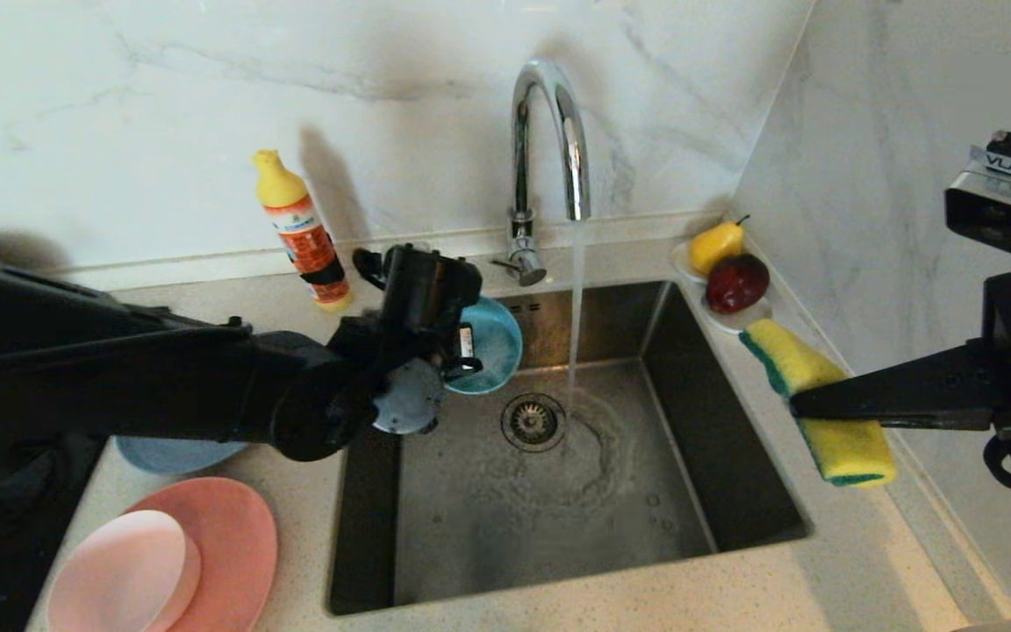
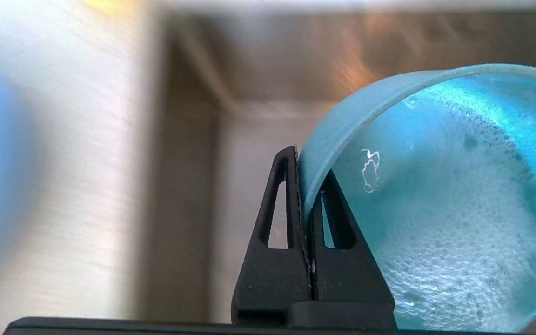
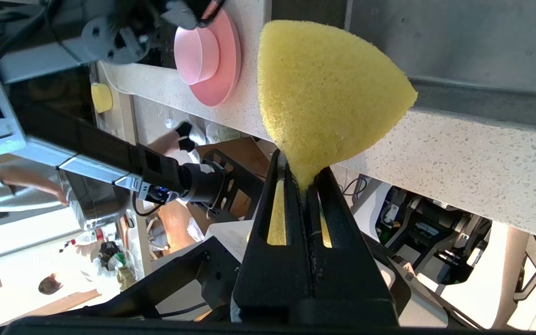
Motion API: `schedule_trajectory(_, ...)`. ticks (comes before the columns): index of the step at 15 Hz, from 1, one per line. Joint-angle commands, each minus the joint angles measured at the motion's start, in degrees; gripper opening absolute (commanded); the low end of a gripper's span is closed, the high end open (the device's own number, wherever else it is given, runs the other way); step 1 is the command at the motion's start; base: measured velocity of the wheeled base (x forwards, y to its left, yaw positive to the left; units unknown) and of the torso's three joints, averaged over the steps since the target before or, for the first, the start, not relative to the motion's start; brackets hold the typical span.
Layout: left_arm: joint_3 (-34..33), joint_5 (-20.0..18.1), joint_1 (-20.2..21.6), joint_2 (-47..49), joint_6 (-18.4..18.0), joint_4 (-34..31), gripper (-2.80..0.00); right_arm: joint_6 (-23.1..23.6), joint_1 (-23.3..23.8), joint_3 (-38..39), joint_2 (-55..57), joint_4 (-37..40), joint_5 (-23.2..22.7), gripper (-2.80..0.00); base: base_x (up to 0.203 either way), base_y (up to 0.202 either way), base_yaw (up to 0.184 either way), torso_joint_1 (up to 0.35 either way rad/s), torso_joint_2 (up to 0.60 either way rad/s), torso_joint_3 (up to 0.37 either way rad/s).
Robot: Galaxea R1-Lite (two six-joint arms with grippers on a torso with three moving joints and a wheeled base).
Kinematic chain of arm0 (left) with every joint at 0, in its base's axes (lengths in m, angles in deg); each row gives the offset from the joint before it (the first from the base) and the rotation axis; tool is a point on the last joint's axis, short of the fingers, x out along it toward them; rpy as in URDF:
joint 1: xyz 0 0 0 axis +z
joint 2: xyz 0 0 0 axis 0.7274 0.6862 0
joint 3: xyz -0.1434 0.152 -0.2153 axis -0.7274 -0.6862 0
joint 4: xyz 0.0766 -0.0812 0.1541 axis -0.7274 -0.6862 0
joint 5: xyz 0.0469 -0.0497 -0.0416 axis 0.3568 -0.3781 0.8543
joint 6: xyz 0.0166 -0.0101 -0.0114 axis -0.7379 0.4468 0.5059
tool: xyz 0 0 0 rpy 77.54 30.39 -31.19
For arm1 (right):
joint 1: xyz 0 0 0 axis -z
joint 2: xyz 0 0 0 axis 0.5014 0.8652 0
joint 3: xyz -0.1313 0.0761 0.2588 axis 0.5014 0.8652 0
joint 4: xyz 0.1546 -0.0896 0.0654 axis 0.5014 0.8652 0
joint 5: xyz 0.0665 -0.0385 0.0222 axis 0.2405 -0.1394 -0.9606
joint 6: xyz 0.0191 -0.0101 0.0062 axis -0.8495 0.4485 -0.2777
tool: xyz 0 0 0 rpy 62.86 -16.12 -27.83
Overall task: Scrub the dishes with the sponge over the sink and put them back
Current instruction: Rinse the bowl
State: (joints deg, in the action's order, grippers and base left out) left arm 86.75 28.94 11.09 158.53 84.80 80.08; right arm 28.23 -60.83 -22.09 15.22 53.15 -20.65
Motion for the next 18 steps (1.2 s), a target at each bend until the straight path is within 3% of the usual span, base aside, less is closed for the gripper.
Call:
schedule_trajectory(1, -7.1, 3.4, 1.0, -5.3, -8.7, 14.6, -2.80, -0.3, 0.0, 0.2, 0.5, 0.2, -0.1, -2.80, 0.000, 0.000, 0.000, 0.000, 0.00, 0.000)
schedule_trajectory(4, -14.3, 4.1, 2.5, -7.3, -21.2, 38.4, -2.80, -0.3, 0.0, 0.5, 1.2, 0.2, -0.3, -2.80, 0.000, 0.000, 0.000, 0.000, 0.00, 0.000)
schedule_trajectory(7, -17.7, 4.3, 3.8, -7.8, -28.1, 57.2, -2.80, -0.3, 0.0, 0.5, 2.6, 0.1, -0.3, -2.80, 0.000, 0.000, 0.000, 0.000, 0.00, 0.000)
schedule_trajectory(14, -17.5, 3.8, 3.9, -12.0, -29.0, 65.8, -2.80, -0.3, 0.0, 1.1, 3.7, -1.9, -0.3, -2.80, 0.000, 0.000, 0.000, 0.000, 0.00, 0.000)
schedule_trajectory(18, -17.1, 3.6, 3.8, -13.3, -28.7, 66.3, -2.80, -0.3, 0.0, 1.0, 3.7, -2.0, -0.3, -2.80, 0.000, 0.000, 0.000, 0.000, 0.00, 0.000)
